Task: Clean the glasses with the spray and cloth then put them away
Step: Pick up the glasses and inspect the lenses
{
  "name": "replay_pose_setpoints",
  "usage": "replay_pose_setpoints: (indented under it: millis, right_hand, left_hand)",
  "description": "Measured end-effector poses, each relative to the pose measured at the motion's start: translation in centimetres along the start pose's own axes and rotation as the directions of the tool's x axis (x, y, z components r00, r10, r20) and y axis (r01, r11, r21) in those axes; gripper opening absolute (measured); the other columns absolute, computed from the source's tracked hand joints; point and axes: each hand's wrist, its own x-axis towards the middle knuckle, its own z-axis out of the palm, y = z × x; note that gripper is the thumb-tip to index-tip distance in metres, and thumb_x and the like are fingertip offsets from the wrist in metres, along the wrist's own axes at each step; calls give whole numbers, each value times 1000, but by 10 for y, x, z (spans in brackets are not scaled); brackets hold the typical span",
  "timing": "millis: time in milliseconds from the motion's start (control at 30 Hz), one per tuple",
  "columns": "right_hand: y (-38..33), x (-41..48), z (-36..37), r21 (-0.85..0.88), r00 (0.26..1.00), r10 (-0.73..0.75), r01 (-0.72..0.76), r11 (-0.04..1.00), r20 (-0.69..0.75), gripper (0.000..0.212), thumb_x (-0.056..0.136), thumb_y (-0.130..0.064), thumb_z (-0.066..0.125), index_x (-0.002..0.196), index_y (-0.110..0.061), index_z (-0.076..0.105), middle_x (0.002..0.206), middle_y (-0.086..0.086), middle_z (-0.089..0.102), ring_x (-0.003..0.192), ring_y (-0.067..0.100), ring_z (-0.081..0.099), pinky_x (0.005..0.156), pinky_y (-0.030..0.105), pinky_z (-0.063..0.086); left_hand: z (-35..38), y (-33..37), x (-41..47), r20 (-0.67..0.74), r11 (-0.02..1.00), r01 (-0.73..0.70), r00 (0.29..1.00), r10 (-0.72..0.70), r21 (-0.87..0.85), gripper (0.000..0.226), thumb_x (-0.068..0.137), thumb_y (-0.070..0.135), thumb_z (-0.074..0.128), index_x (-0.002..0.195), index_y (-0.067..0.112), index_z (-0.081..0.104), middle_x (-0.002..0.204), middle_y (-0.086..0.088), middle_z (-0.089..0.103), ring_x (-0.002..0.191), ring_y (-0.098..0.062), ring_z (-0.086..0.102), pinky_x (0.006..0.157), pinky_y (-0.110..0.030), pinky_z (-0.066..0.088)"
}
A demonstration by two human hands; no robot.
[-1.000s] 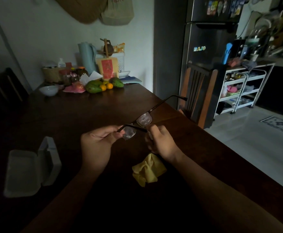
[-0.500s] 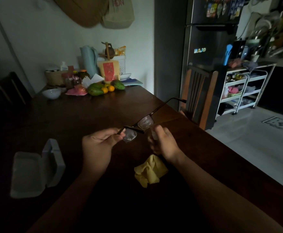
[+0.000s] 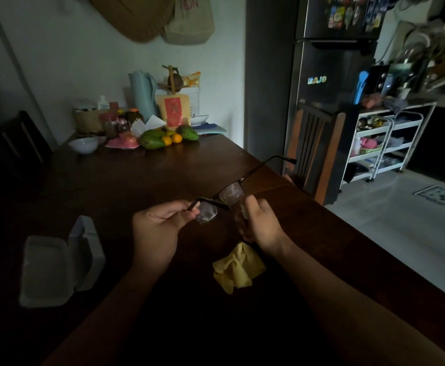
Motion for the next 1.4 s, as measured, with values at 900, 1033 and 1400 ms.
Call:
replay_pose_setpoints:
  millis: [900, 1033, 1400]
  right_hand:
    - [3, 5, -5, 2, 992, -3, 3, 1000, -128, 47, 101, -32, 44, 56, -22, 40, 51, 0, 40, 48, 20, 33, 46, 28, 26]
    - [0, 7, -8, -51, 980, -45, 35, 998, -195, 47, 101, -34, 45, 57, -19, 47, 57, 7, 38, 51, 25, 34, 52, 37, 31]
    - [4, 4, -21, -119, 993, -108, 113, 987, 48, 23, 98, -16, 55, 87, 4, 57, 75, 12, 64, 68, 16, 59, 70, 30, 45]
  left_hand:
    - [-3, 4, 2, -38, 999, 25, 999, -24, 31, 23, 75, -16, 64, 86, 2, 73, 81, 3, 77, 80, -12, 73, 78, -22, 56]
    - [-3, 5, 2, -40, 999, 25, 999, -24, 36, 23, 74, -15, 64, 88, 1, 73, 84, 2, 77, 80, -11, 72, 78, -21, 55]
    - [-25, 0, 9, -87, 993, 40, 996, -31, 109, 22, 74, -11, 68, 88, 5, 74, 79, 7, 77, 79, -10, 70, 80, -21, 54]
